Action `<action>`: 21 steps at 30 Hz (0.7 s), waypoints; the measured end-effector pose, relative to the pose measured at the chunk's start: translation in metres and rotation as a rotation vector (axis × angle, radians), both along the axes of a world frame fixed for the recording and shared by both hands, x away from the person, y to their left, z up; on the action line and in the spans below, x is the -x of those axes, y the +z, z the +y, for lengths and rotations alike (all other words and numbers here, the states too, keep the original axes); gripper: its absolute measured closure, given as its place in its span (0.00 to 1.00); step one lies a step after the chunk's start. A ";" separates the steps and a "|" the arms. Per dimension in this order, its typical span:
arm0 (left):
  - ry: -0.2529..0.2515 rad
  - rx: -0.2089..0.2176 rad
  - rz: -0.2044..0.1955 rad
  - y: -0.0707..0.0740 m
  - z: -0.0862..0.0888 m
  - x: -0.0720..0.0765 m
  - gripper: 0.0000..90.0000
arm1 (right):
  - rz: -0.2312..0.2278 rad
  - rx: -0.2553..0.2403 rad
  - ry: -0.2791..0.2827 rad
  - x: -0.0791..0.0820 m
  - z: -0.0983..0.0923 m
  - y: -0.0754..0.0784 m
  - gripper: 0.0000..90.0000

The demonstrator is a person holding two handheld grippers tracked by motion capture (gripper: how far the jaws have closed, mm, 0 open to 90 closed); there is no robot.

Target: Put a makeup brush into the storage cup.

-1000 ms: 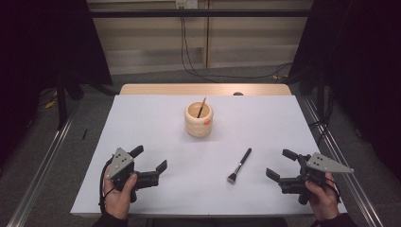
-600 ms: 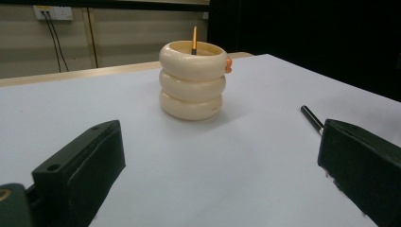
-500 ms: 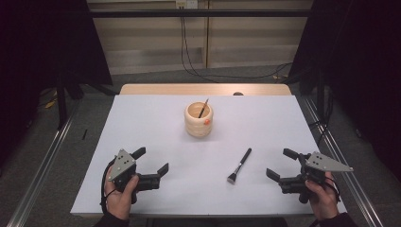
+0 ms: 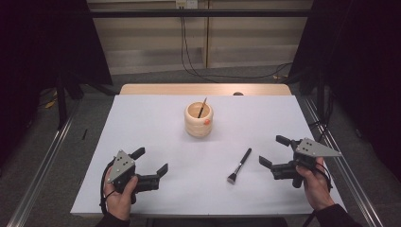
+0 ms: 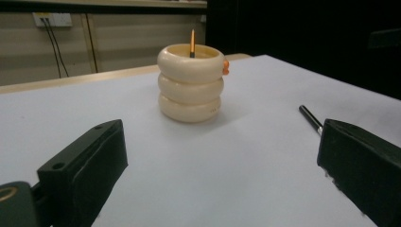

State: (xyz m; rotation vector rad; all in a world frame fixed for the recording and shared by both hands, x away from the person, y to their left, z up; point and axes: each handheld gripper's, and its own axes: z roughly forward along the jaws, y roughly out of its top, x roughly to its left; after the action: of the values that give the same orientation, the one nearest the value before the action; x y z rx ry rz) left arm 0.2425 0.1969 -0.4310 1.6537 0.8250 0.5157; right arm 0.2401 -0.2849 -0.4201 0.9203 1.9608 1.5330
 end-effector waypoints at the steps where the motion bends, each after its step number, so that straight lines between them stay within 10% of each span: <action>1: -0.016 0.005 0.004 -0.001 0.001 -0.001 0.02 | -0.010 0.001 -0.010 -0.002 0.001 0.000 0.00; 21: -0.011 -0.012 0.000 -0.003 -0.001 -0.002 0.01 | -0.010 0.014 0.059 -0.058 0.025 0.011 0.00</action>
State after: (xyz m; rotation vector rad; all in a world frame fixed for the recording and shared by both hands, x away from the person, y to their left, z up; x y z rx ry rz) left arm 0.2440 0.1962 -0.4344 1.6679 0.8141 0.5140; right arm 0.2976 -0.2594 -0.4087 0.8554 2.0055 1.5510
